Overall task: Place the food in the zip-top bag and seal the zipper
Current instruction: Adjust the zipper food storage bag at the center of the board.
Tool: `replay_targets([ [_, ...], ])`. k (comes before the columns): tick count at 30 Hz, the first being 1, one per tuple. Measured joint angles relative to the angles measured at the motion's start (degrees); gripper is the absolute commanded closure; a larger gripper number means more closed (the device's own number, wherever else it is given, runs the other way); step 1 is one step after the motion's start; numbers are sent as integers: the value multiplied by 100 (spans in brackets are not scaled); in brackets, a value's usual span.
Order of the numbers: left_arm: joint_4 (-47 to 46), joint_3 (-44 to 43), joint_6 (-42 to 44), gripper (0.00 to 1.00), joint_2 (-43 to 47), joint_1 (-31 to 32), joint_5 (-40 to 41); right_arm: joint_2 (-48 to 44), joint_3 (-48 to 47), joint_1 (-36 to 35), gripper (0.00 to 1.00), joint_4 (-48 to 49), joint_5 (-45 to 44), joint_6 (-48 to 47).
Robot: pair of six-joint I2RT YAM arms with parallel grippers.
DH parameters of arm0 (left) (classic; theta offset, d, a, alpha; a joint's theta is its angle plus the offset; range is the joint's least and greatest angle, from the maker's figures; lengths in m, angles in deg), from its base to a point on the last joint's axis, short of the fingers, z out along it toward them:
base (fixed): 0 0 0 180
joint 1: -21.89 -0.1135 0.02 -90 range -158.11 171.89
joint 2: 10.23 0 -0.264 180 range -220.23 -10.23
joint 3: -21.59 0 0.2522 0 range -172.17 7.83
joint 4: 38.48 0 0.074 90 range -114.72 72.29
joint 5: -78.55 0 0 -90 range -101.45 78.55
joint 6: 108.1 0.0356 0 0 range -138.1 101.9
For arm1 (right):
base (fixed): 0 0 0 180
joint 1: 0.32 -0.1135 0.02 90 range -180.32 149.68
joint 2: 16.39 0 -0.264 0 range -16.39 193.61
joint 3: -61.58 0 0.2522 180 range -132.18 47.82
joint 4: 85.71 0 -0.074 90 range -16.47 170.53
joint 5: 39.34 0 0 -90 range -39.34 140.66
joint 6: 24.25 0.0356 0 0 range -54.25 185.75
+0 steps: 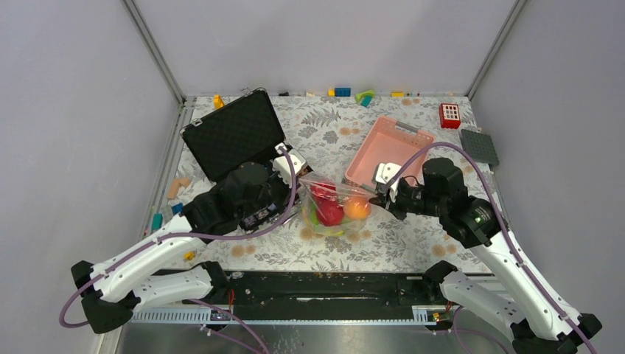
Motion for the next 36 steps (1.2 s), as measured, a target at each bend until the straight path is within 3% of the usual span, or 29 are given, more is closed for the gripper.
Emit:
replay_targets([
  [1,-48,33,28,95,2,-57,-149,2,0,26,100,44,-28,195],
  [4,-160,131,127,58,13,-186,-463,74,0,76,100,168,-133,807],
  [6,-243,179,201,18,31,-234,-562,160,0,92,100,225,-289,1172],
  [7,-280,203,232,4,48,-256,-601,212,0,96,100,262,-424,1379],
  [8,-289,221,243,2,63,-273,-623,243,0,98,100,282,-527,1517],
  [14,-463,474,-81,1,219,-323,-525,214,0,118,100,341,-966,2208],
  [20,-1099,1655,-767,1,1021,-745,-702,197,0,118,100,348,-1204,2481],
  [25,-2162,2651,-1473,1,1506,-1593,-1875,262,0,118,100,348,-1309,2577],
  [30,-3254,2957,-1932,2,1338,-2149,-3237,264,0,120,100,348,-1405,2594],
  [36,-4750,3018,-2413,21,798,-2632,-4511,262,0,120,100,337,-1508,2610],
])
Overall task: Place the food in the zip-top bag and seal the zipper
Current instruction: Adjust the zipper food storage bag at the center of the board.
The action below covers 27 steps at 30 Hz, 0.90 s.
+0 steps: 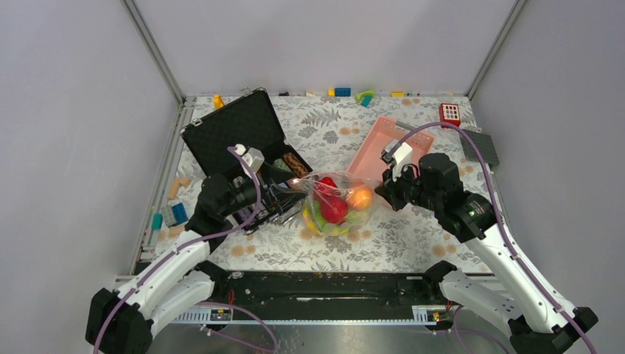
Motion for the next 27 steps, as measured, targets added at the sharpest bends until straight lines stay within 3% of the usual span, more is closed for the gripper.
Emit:
replay_targets([
  [5,-640,0,-57,43,-420,-24,-450,-2,0,2,100,-28,-35,0],
  [10,-815,0,72,79,-481,-26,-553,-2,0,2,100,-28,-26,44],
  [15,-914,0,186,99,-450,-26,-538,-31,0,2,100,-31,-22,146],
  [22,-870,0,240,100,-275,-26,-518,-96,0,2,100,-70,-48,254],
  [27,-481,9,284,100,142,24,-476,-70,-7,-31,98,-155,-610,256],
])
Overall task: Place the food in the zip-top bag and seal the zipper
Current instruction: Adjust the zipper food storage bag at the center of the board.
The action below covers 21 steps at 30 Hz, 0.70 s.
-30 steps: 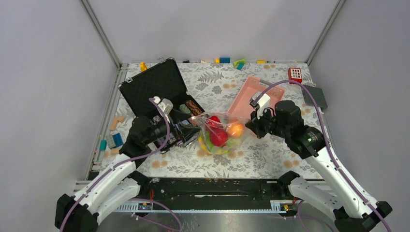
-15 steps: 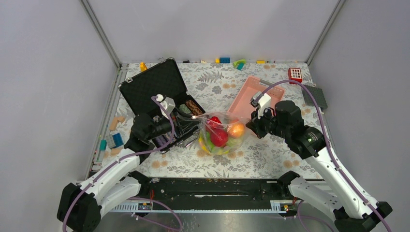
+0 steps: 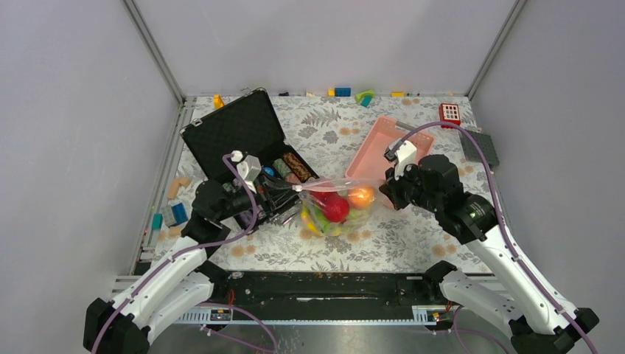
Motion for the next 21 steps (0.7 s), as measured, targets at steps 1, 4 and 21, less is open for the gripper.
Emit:
replay_targets([
  [1,37,26,9,100,98,22,4,20,-9,-15,96,-2,-83,2],
  [4,223,87,55,100,321,44,26,103,-109,-48,88,-7,-192,-7],
  [21,988,-323,57,100,140,103,361,57,-898,-48,0,-195,1377,-1718],
])
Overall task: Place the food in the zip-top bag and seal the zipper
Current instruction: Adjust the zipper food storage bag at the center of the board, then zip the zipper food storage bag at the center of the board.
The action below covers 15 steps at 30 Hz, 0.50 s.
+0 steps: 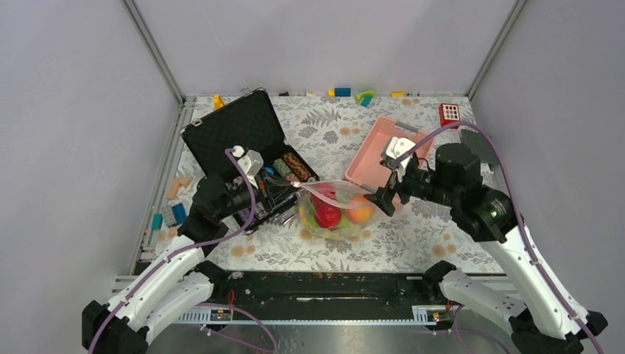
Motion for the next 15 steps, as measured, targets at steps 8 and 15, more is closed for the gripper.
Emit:
replay_targets([
  [8,608,-240,-103,100,70,251,525,1314,-1294,-1327,1,549,188,-332],
  [15,922,-437,-247,100,-15,560,1045,2422,-1451,-1930,10,1019,245,-614],
])
